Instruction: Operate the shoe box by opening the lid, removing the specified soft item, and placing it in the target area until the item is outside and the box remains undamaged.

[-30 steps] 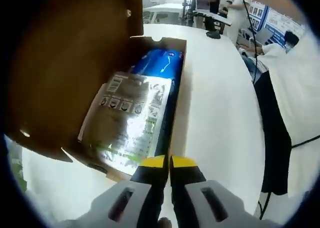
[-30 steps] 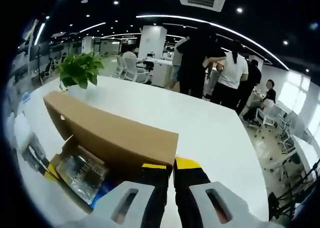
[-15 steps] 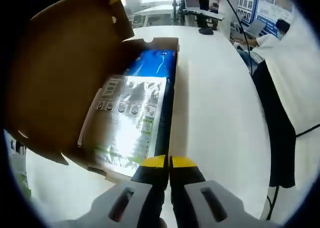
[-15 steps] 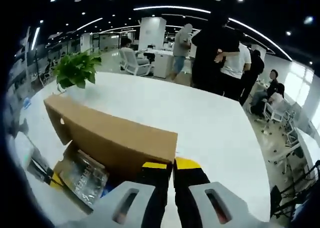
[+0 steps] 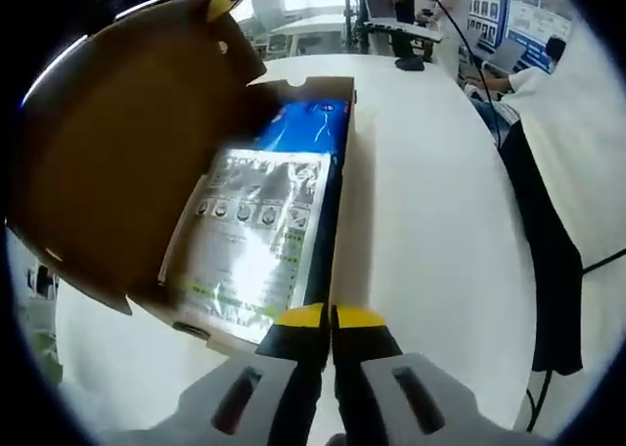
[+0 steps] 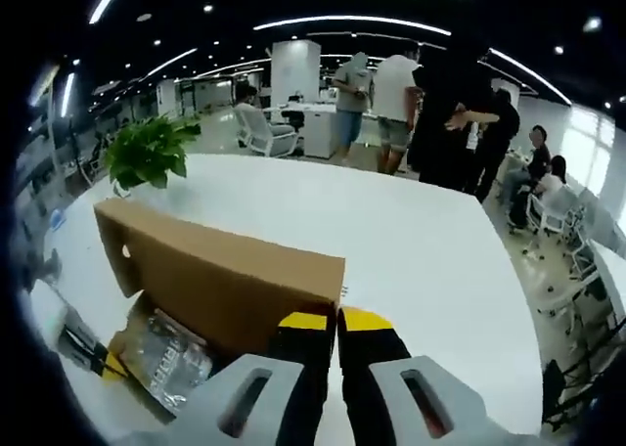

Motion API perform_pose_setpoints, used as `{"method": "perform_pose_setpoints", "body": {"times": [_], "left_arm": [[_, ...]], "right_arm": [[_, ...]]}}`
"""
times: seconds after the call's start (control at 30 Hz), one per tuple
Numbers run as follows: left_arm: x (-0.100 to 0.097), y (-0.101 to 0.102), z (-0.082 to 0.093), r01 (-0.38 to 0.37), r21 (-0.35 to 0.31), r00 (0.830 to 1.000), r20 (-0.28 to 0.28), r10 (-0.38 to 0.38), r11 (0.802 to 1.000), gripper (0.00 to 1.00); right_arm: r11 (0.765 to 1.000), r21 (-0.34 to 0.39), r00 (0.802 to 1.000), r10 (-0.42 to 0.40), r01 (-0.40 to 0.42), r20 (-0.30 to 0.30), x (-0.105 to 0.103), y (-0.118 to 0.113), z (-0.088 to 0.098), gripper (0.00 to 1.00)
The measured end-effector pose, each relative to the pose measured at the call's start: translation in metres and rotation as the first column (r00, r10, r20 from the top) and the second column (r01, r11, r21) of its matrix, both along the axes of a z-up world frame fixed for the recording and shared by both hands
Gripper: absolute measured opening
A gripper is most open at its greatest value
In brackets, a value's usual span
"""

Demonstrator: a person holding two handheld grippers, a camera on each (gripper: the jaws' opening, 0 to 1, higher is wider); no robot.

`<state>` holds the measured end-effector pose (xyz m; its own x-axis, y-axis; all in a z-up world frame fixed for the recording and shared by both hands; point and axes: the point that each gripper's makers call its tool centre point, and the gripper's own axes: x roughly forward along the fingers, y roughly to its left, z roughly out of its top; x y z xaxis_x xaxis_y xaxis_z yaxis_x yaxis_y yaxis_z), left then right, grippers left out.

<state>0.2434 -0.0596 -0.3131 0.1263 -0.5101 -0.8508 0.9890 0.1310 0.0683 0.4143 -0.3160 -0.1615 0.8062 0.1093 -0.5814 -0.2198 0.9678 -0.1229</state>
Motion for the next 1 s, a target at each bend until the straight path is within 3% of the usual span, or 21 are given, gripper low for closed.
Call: {"method": "perform_pose_setpoints", "body": {"times": [0.2, 0.3, 0.33, 0.4, 0.43, 0.5, 0.53, 0.6, 0.67, 0.77, 0.8, 0.83, 0.9, 0.93, 0.97, 1.0], "left_arm": [[0.0, 0.0, -0.001, -0.01, -0.008, 1.0, -0.003, 0.01, 1.0, 0.0], [0.0, 0.0, 0.0, -0.009, -0.011, 1.0, -0.002, 0.009, 1.0, 0.0], [0.0, 0.0, 0.0, -0.011, -0.013, 1.0, -0.004, 0.011, 1.0, 0.0], [0.0, -0.001, 0.0, -0.016, -0.011, 1.0, -0.007, 0.016, 1.0, 0.0], [0.0, -0.001, -0.001, -0.011, -0.005, 1.0, -0.007, 0.011, 1.0, 0.0], [0.0, -0.001, -0.001, -0.007, -0.003, 1.0, -0.011, 0.007, 1.0, 0.0], [0.0, -0.001, -0.001, -0.009, -0.01, 1.0, -0.018, 0.009, 1.0, 0.0], [-0.001, -0.001, -0.001, 0.002, -0.015, 1.0, -0.013, -0.002, 1.0, 0.0], [-0.001, -0.001, -0.002, 0.007, -0.014, 1.0, -0.009, -0.007, 1.0, 0.0], [-0.002, -0.001, -0.002, 0.006, -0.015, 1.0, -0.007, -0.006, 1.0, 0.0], [-0.002, -0.002, -0.002, 0.005, -0.015, 1.0, -0.007, -0.005, 1.0, 0.0], [-0.002, -0.002, -0.002, 0.003, -0.018, 1.0, -0.007, -0.003, 1.0, 0.0], [-0.002, -0.001, -0.002, -0.001, -0.02, 1.0, -0.008, 0.001, 1.0, 0.0], [-0.002, -0.002, -0.002, -0.002, -0.022, 1.0, -0.009, 0.002, 1.0, 0.0], [-0.002, -0.002, -0.002, -0.002, -0.023, 1.0, -0.01, 0.002, 1.0, 0.0], [-0.002, -0.002, -0.002, 0.0, -0.023, 1.0, -0.009, 0.0, 1.0, 0.0]], "right_arm": [[0.99, 0.112, 0.997, -0.081, 0.081, -0.002, 0.01, -0.002, -0.004, 0.0], [0.994, 0.09, 0.997, -0.071, 0.07, 0.004, 0.011, 0.0, -0.004, 0.0], [0.999, 0.001, 0.999, -0.036, 0.036, 0.014, 0.012, -0.001, -0.004, 0.0], [0.976, -0.209, 0.998, 0.057, -0.052, 0.017, 0.012, 0.001, -0.003, 0.0], [0.977, -0.209, 0.999, 0.041, -0.04, 0.001, 0.01, 0.002, -0.005, 0.0], [0.996, -0.092, 1.0, -0.006, 0.005, -0.015, 0.011, 0.002, -0.006, 0.0], [0.999, 0.002, 0.999, -0.047, 0.047, -0.027, 0.013, -0.001, -0.007, 0.0], [0.998, 0.032, 0.998, -0.057, 0.058, -0.033, 0.016, -0.003, -0.008, 0.0], [0.999, 0.002, 0.998, -0.051, 0.051, -0.027, 0.02, -0.001, -0.01, 0.0], [0.994, -0.111, 1.0, -0.019, 0.017, -0.016, 0.026, -0.001, -0.013, 0.0], [0.975, -0.221, 0.999, 0.036, -0.037, -0.008, 0.028, 0.0, -0.013, 0.0], [0.96, -0.274, 0.998, 0.065, -0.062, 0.0, 0.029, 0.0, -0.013, 0.0], [0.979, -0.203, 1.0, 0.028, -0.029, -0.01, 0.031, -0.001, -0.015, 0.0], [0.994, -0.108, 1.0, -0.011, 0.009, -0.024, 0.031, -0.001, -0.017, 0.0], [0.996, -0.089, 0.999, -0.017, 0.014, -0.03, 0.032, -0.001, -0.018, 0.0], [0.992, -0.128, 1.0, 0.002, -0.005, -0.025, 0.034, -0.002, -0.018, 0.0]]}}
